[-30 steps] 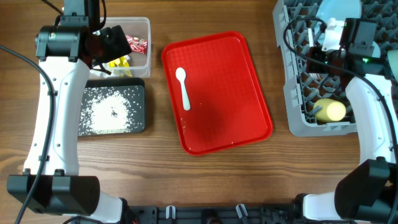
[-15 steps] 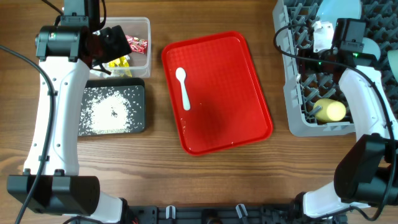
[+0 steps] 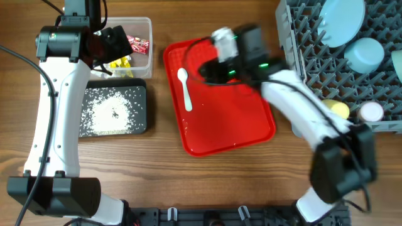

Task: Sort waste into correct bins and load items into the dishwasher rack
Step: 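Reach the right gripper to the white spoon and grasp it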

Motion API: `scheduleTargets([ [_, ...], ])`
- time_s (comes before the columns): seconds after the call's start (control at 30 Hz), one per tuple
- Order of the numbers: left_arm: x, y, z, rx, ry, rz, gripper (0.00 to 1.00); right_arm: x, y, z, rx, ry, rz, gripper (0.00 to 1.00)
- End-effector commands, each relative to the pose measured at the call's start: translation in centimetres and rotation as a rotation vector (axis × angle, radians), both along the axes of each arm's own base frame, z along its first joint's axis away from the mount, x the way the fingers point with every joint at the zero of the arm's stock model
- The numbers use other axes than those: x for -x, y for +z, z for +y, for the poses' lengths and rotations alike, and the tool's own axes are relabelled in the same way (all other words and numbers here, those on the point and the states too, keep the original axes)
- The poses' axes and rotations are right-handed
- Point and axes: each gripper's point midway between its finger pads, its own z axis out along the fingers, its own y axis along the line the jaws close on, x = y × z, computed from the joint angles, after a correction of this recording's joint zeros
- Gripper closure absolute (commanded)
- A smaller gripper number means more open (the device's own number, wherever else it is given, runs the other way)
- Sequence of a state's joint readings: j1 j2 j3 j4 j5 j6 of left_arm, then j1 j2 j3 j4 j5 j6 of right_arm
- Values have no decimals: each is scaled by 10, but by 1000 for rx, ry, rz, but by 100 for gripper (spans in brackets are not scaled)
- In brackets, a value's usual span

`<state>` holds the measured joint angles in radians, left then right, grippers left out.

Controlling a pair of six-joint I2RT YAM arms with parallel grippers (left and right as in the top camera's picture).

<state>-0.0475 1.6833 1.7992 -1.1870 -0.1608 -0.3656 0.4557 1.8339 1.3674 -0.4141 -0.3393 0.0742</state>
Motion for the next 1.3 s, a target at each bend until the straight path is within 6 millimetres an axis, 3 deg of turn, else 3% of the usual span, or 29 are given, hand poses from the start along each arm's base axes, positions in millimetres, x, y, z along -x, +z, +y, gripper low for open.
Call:
scheduleTargets([
  [0.0, -1, -2, 2, -5, 16, 3, 0, 12, -59, 31, 6, -73, 168, 27],
  [0.1, -1, -2, 2, -5, 16, 3, 0, 31, -86, 54, 47, -48, 209, 31],
  [0.2, -1, -2, 2, -5, 16, 3, 0, 35, -102, 50, 163, -104, 172, 31],
  [0.33, -1, -2, 2, -5, 16, 3, 0, 35, -111, 41, 239, -147, 154, 39],
  [0.47, -1, -2, 2, -5, 16, 3, 0, 34, -121, 31, 355, -145, 90, 40],
  [0.8, -1, -2, 2, -5, 16, 3, 0, 40, -126, 39, 390, -96, 64, 41],
  [0.9, -1, -2, 2, -5, 16, 3, 0, 42, -139, 37, 409, -94, 83, 45],
  [1.17, -1, -2, 2, -5, 16, 3, 0, 45, -145, 41, 391, -82, 106, 58],
  [1.27, -1, -2, 2, -5, 16, 3, 0, 45, -145, 41, 385, -90, 109, 76],
])
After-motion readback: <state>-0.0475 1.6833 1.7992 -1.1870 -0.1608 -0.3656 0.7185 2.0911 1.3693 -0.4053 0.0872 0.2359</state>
